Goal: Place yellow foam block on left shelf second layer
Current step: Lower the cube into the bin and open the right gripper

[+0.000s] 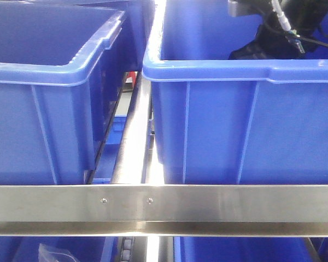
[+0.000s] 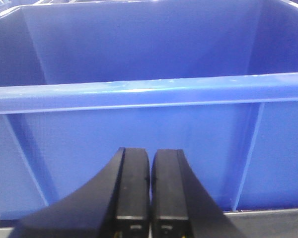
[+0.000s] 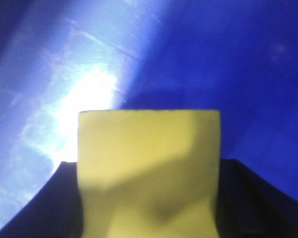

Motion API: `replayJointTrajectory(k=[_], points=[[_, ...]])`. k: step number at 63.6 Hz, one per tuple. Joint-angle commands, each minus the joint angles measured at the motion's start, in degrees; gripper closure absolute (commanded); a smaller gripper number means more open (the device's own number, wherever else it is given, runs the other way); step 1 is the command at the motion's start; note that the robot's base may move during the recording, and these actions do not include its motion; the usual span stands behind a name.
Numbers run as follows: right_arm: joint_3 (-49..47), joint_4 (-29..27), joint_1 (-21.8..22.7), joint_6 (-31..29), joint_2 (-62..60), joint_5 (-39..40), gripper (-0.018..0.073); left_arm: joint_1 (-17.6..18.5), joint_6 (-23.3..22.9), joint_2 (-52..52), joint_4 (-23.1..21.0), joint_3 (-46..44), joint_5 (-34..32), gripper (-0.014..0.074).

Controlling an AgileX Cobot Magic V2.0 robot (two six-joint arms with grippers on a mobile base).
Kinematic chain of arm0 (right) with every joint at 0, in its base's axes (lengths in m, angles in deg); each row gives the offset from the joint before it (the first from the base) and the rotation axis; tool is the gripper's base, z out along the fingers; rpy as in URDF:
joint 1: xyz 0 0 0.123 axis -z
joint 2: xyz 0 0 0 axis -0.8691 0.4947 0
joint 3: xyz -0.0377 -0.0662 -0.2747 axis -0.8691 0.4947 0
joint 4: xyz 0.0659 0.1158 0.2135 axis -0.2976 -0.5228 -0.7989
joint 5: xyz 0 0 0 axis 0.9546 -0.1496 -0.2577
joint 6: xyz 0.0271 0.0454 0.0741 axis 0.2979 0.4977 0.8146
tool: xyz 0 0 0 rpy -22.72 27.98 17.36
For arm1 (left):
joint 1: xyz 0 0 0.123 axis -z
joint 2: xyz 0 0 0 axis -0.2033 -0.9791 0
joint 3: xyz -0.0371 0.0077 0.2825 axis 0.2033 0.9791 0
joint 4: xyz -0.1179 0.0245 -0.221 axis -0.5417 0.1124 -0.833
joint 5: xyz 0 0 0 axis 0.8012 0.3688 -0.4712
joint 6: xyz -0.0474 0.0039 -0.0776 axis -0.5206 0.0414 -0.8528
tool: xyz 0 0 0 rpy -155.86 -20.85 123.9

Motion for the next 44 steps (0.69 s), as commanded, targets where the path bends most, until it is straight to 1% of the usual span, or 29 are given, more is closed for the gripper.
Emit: replayJointTrajectory(k=[1,5,6,7,11,13,18,30,34,41,44], points=[[-2.3,0.0,0.4,0.0,-3.2,3.8,0.0199,0.4,-0.2,0.8,0.0,1.5,-4.9,0.0460],[-2.3,0.0,0.4,0.0,-3.2,3.9,0.0112,0.4,-0.2,0.8,0.0,1.5,-4.9,0.0460],[-2.3,0.0,0.4,0.0,-3.2,3.9,0.0076,0.4,-0.2,0.8,0.0,1.5,-4.9,0.0460],[-2.3,0.0,0.4,0.0,-3.2,3.9,0.0063,0.4,-0.2,0.8,0.0,1.5,-4.9,0.0460],[-2.3,0.0,0.4,0.0,-3.2,3.9,-0.0047,0.4,-0.2,0.8,0.0,1.5,-4.9,0.0460],[-2.3,0.0,0.4,0.0,-3.2,3.9,-0.0082,0.4,-0.2,0.8,0.0,1.5,-4.9,0.0460],[-2.3,0.0,0.4,0.0,-3.4,3.9,-0.0063,0.4,-0.2,0.8,0.0,1.5,-4.9,0.0460],[-1.6,0.0,0.4,0.0,-6.3,3.4,-0.0064,0.4,-0.2,0.8,0.0,1.5,-4.9,0.0460],[0.5,0.0,0.4,0.0,-9.2,5.2,-0.0064,0.4,-0.2,0.8,0.0,1.5,-4.9,0.0460],[7.3,0.0,0.3,0.0,-15.9,10.9,-0.0061,0.4,-0.2,0.8,0.0,1.5,-4.9,0.0460],[10.8,0.0,0.3,0.0,-19.7,13.6,-0.0045,0.4,-0.2,0.8,0.0,1.5,-4.9,0.0460]])
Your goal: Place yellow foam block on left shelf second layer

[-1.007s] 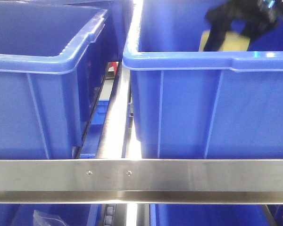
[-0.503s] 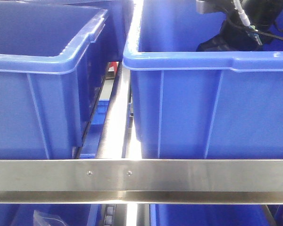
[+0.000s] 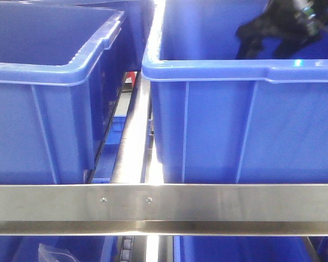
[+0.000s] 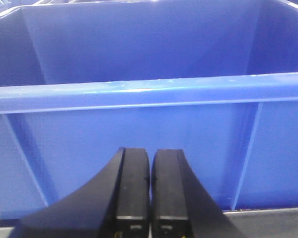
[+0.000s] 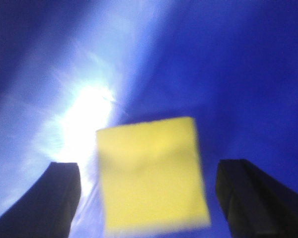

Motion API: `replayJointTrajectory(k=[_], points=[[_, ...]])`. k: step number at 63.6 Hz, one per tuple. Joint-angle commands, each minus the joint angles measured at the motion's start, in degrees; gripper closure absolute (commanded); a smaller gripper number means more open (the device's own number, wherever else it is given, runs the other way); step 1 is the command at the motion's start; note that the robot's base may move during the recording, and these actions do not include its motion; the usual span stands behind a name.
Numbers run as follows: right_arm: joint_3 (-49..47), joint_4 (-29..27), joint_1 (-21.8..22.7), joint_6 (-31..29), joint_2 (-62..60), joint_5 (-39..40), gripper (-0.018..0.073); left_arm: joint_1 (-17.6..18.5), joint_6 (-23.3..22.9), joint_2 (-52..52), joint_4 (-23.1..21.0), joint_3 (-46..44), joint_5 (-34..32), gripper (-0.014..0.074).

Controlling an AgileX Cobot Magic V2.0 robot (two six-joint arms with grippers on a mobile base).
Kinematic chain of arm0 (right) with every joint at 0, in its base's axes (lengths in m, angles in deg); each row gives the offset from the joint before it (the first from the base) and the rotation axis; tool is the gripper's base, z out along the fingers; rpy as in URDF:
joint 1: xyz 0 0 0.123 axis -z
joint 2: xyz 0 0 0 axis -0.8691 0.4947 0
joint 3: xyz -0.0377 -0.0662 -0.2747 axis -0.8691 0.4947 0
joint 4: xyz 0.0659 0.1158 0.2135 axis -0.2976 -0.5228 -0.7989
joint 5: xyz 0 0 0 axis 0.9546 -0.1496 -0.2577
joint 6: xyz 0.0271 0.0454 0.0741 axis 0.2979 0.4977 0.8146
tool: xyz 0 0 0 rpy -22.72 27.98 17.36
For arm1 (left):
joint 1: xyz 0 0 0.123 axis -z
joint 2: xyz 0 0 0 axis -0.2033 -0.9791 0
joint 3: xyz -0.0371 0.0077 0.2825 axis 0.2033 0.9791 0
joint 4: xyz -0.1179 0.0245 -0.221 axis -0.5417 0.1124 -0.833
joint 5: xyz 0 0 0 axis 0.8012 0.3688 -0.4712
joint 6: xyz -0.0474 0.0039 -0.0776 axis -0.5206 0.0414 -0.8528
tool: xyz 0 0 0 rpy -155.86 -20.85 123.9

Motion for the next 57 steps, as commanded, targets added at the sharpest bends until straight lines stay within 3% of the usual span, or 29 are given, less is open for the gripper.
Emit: replayJointTrajectory(k=[1,7,14,26,41,57], points=[[4.5,0.0,0.3,0.0,-9.5,8.4,-0.0038,0.4,-0.2,0.8,0.0,1.5,-4.9,0.0460],[12.0,0.0,0.3,0.0,-17.3,14.3,0.0046,0.4,-0.2,0.8,0.0,1.5,-4.9,0.0460],[20.7,0.0,0.3,0.0,-26.3,19.8,0.0234,0.4,-0.2,0.8,0.0,1.5,-4.9,0.0460],[31.5,0.0,0.3,0.0,-40.0,21.8,0.0512,0.4,-0.2,0.8,0.0,1.5,-4.9,0.0460],[38.2,-1.1,0.3,0.0,-54.5,21.2,0.0505,0.4,-0.2,0.8,0.0,1.5,-4.9,0.0460],[39.2,-1.1,0.3,0.0,-57.4,21.6,0.0505,0.4,-0.2,0.8,0.0,1.5,-4.9,0.0460]])
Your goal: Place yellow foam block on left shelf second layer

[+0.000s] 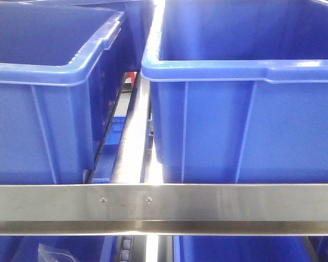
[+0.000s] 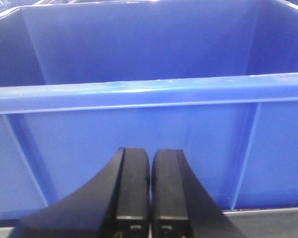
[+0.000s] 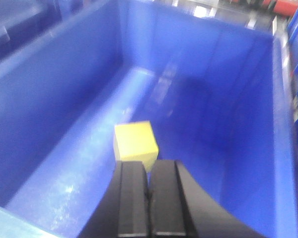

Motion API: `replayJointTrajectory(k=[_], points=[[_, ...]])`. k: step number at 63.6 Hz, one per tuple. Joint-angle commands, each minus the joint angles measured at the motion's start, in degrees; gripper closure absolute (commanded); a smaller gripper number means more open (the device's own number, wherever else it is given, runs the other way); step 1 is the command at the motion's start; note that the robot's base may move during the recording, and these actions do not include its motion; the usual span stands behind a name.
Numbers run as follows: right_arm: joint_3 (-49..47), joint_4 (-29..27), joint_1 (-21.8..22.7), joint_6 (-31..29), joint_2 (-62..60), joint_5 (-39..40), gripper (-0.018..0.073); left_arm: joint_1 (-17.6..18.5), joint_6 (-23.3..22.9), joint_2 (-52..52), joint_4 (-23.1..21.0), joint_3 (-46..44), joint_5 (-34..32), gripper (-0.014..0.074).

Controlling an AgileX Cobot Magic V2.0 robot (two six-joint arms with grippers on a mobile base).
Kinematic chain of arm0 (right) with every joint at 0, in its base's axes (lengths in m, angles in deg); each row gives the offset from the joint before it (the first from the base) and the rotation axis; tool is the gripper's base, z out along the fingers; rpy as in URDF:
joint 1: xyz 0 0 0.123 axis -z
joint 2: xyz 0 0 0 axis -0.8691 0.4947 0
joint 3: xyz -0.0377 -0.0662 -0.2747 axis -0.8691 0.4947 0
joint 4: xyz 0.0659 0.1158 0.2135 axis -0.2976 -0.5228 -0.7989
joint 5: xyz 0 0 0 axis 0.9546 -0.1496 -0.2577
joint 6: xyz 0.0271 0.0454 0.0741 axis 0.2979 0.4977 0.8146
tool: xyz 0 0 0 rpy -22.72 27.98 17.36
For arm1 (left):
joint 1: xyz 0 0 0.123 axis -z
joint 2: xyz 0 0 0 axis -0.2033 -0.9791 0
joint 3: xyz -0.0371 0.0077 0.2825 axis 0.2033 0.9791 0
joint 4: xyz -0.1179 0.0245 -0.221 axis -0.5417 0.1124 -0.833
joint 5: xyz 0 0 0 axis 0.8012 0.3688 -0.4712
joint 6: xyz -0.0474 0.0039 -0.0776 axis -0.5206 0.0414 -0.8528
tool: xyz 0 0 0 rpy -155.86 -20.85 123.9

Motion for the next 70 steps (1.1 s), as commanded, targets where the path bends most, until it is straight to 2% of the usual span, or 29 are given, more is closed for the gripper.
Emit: replayJointTrajectory(k=[1,7,17,21,30,40,46,60,70], points=[[-1.7,-0.4,0.3,0.0,-0.4,5.2,0.0505,0.4,-0.2,0.8,0.0,1.5,-4.9,0.0460],[-1.3,-0.4,0.3,0.0,-0.5,7.1,0.0505,0.4,-0.2,0.8,0.0,1.5,-4.9,0.0460],[5.2,-0.4,0.5,0.0,-2.6,19.3,0.0505,0.4,-0.2,0.8,0.0,1.5,-4.9,0.0460],[8.6,-0.4,1.4,0.0,-5.8,21.1,0.0505,0.4,-0.2,0.8,0.0,1.5,-4.9,0.0460],[14.4,-0.4,6.6,0.0,-13.6,20.0,0.0505,0.4,-0.2,0.8,0.0,1.5,-4.9,0.0460],[19.6,-0.4,14.1,0.0,-24.4,13.8,0.0505,0.4,-0.2,0.8,0.0,1.5,-4.9,0.0460],[22.8,-0.4,16.6,0.0,-30.8,10.8,0.0505,0.4,-0.2,0.8,0.0,1.5,-4.9,0.0460],[29.1,-0.4,16.9,0.0,-40.1,10.3,0.0505,0.4,-0.2,0.8,0.0,1.5,-4.9,0.0460],[31.9,-0.4,15.7,0.0,-40.7,10.1,0.0505,0.4,-0.2,0.8,0.0,1.5,-4.9,0.0460]])
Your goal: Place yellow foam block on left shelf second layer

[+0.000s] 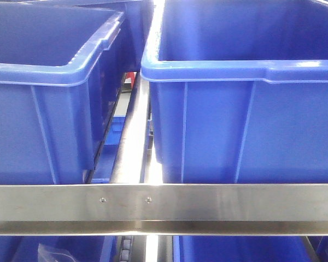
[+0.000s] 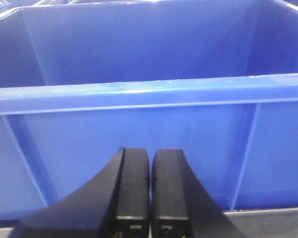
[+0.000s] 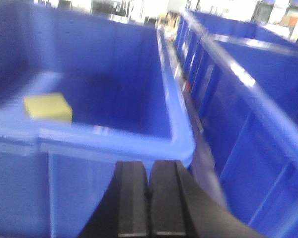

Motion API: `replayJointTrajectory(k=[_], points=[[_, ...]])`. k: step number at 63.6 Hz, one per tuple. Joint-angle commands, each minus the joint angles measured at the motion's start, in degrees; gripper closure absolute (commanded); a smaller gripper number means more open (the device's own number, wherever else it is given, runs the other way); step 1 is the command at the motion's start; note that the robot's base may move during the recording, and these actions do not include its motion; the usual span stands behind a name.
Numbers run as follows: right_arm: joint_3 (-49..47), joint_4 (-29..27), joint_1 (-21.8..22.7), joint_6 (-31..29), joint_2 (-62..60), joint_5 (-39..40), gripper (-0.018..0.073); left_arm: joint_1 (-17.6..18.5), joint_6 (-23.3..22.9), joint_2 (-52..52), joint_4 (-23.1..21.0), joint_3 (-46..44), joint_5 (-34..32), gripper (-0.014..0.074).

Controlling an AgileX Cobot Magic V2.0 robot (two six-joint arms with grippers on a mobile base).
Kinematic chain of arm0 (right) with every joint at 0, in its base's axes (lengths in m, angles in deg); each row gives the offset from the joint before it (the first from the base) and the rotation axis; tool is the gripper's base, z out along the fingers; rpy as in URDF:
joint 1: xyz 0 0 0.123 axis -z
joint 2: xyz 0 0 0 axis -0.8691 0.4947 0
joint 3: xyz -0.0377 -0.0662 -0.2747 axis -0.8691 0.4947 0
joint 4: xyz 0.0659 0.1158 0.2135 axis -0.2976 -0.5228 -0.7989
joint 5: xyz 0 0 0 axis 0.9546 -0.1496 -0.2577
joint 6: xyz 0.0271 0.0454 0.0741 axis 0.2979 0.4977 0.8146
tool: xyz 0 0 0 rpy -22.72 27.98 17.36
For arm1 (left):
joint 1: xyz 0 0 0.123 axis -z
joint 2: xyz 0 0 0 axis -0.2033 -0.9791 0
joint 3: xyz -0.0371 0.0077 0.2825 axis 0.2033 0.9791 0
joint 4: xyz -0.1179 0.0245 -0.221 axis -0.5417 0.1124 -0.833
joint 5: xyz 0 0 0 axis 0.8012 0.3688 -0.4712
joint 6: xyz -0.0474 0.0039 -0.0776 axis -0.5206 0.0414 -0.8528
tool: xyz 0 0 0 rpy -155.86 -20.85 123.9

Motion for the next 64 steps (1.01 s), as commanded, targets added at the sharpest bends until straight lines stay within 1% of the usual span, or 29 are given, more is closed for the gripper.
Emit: replayJointTrajectory(k=[1,10,64], points=[[-0.6,-0.1,-0.9,0.0,-1.1,3.6,0.0505,0.4,-0.2,0.8,0.0,1.5,-4.9,0.0460],[-0.6,-0.1,-3.0,0.0,-1.1,3.4,0.0505,0.4,-0.2,0.8,0.0,1.5,-4.9,0.0460],[-0.6,-0.1,-3.0,0.0,-1.1,2.9,0.0505,0.4,-0.2,0.8,0.0,1.5,-4.9,0.0460]])
